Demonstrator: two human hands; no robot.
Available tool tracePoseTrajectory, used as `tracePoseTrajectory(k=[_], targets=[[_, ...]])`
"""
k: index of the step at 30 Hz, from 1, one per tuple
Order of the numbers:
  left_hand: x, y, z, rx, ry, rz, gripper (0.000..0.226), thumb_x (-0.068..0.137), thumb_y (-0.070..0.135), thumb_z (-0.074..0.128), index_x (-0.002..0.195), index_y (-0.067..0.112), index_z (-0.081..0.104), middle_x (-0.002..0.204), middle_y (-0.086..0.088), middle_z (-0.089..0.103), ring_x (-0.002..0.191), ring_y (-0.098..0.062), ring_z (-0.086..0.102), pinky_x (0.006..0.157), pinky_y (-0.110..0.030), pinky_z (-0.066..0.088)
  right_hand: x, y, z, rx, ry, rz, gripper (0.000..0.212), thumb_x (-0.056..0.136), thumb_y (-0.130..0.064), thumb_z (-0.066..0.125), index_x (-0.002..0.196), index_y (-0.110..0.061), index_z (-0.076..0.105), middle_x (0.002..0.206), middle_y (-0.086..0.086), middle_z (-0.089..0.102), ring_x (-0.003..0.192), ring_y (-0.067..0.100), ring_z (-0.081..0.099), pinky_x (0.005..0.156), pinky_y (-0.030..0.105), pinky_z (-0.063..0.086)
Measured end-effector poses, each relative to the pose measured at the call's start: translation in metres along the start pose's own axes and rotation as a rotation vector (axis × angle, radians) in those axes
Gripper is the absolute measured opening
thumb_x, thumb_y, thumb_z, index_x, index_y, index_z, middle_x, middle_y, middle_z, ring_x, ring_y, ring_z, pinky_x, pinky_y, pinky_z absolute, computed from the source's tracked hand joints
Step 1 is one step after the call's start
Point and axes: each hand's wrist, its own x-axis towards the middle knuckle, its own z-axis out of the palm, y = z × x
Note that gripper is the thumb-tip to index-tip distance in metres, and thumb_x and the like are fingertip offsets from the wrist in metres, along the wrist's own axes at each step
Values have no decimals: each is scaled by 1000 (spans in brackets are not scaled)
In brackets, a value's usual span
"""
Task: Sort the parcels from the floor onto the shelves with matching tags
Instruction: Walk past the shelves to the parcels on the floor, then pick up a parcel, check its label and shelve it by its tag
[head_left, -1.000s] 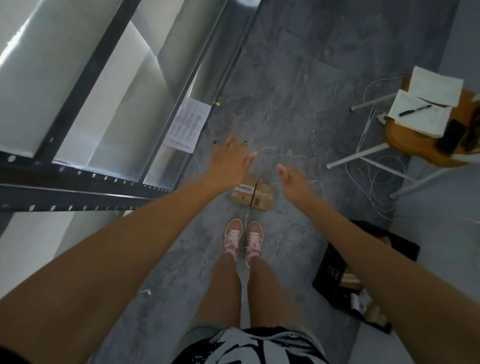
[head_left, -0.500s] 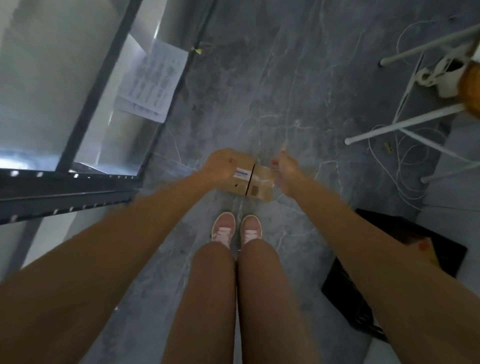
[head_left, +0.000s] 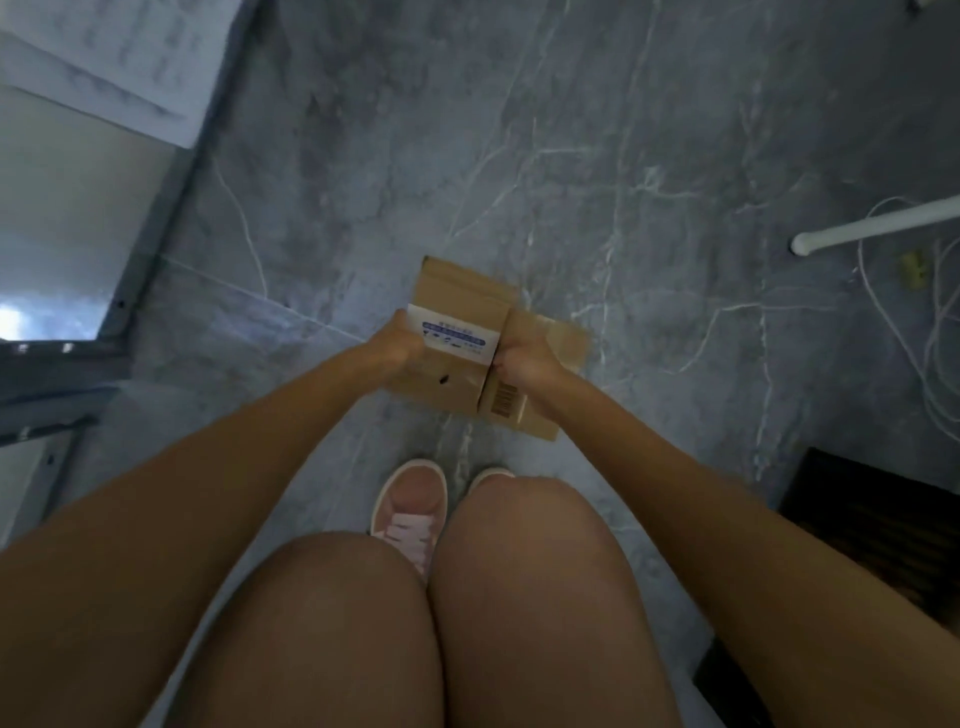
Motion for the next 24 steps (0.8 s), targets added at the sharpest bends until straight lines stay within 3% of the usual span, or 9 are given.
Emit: tracePoseTrajectory(k=[3, 5, 8, 10, 11, 13, 17, 20, 24], targets=[[9, -4, 5, -71, 13, -18, 51, 88, 0, 53, 134, 4, 31, 131, -19, 49, 118, -33, 50, 95, -38, 46, 14, -9, 7, -70, -6, 74, 29, 94, -3, 41, 117, 2, 57, 118, 12, 61, 97, 26, 58, 79, 33, 50], [8, -7, 0, -92, 12, -13, 50, 88, -1, 49, 133, 8, 32, 132, -17, 49, 118, -33, 51, 98, -47, 46, 16, -14, 10, -87, -12, 131, 31, 95, -8, 39, 120, 2, 54, 121, 19, 59, 107, 33, 58, 89, 40, 50], [-6, -3, -11, -105, 3, -8, 48, 89, -2, 45, 134, 9, 34, 132, -15, 50, 113, -30, 53, 88, -44, 52, 4, -21, 9, -90, 10, 117, 32, 95, -11, 39, 123, -2, 52, 122, 15, 57, 108, 31, 56, 94, 42, 50], [-26, 6, -24, -149, -8, -4, 46, 90, -2, 41, 134, 10, 38, 130, -12, 52, 103, -26, 56, 70, -34, 54, -13, -30, 5, -29, 35, 92, 33, 95, -11, 39, 125, -6, 51, 124, 12, 57, 109, 29, 56, 94, 42, 49], [-39, 13, -31, -187, -13, -7, 46, 90, -2, 40, 134, 11, 40, 130, -12, 54, 102, -26, 58, 71, -35, 54, -25, -37, 1, 14, 46, 86, 33, 95, -10, 38, 125, -8, 51, 126, 10, 58, 111, 28, 55, 93, 39, 49], [-71, 30, -47, -257, -14, -15, 47, 89, -2, 41, 133, 12, 43, 131, -11, 55, 112, -28, 57, 83, -39, 52, -56, -56, -7, 111, 66, 90, 32, 95, -9, 37, 124, -12, 50, 125, 8, 58, 113, 26, 55, 90, 36, 47], [-153, 72, -87, -318, -36, 7, 45, 92, -1, 37, 134, 14, 46, 134, -9, 54, 122, -27, 50, 83, -37, 42, -137, -102, -35, 242, 85, 70, 35, 95, -4, 34, 126, -9, 50, 129, 10, 57, 117, 27, 53, 89, 33, 44], [-221, 106, -124, -348, -55, 19, 42, 96, 6, 34, 133, 20, 47, 137, -4, 52, 125, -24, 48, 105, -48, 37, -210, -147, -66, 401, 85, 72, 37, 95, 1, 33, 125, -7, 55, 126, 13, 59, 116, 28, 55, 80, 34, 48], [-314, 157, -176, -389, -19, 120, 40, 96, 9, 37, 132, 22, 48, 134, -2, 54, 121, -23, 50, 105, -52, 37, -309, -210, -101, 518, 106, 0, 36, 95, 2, 37, 123, -8, 57, 122, 10, 63, 108, 21, 59, 84, 34, 52]])
